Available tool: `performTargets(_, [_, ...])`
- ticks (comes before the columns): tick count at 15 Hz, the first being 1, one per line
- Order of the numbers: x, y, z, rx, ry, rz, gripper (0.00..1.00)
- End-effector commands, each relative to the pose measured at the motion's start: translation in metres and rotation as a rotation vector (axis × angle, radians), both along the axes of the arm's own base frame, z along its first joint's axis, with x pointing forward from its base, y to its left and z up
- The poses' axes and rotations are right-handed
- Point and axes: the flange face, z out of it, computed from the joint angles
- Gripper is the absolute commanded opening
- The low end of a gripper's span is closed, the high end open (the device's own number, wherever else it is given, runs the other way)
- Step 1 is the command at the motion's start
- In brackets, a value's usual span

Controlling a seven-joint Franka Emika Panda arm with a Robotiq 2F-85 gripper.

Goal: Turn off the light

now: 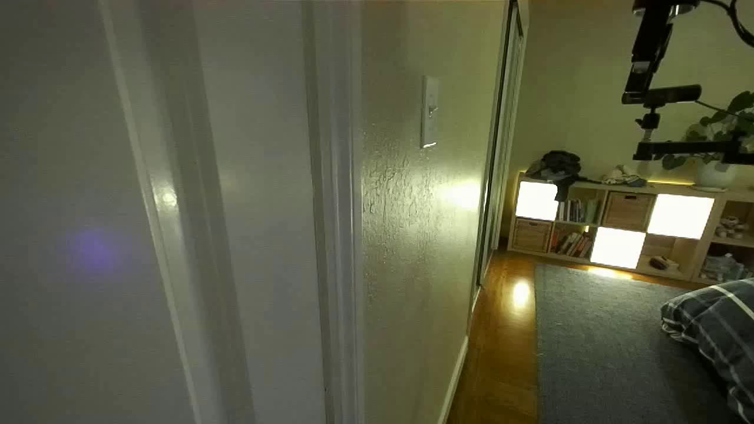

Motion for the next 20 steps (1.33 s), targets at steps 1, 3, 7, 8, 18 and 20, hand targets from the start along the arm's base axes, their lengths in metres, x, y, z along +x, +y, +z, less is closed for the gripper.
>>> performTargets(1, [0.000,0.000,0.000,0.000,0.001,0.000,1.00])
performTargets(3, [0.000,0.000,0.000,0.000,0.001,0.000,1.00])
performTargets(7, [0.000,0.000,0.000,0.000,0.001,0.000,1.00])
performTargets(8, [0.000,0.000,0.000,0.000,0.001,0.000,1.00])
performTargets(18, [0.010,0.012,-0.004,0.015,0.000,0.025,1.00])
performTargets(20, [0.018,0.022,-0.008,0.016,-0.008,0.040,1.00])
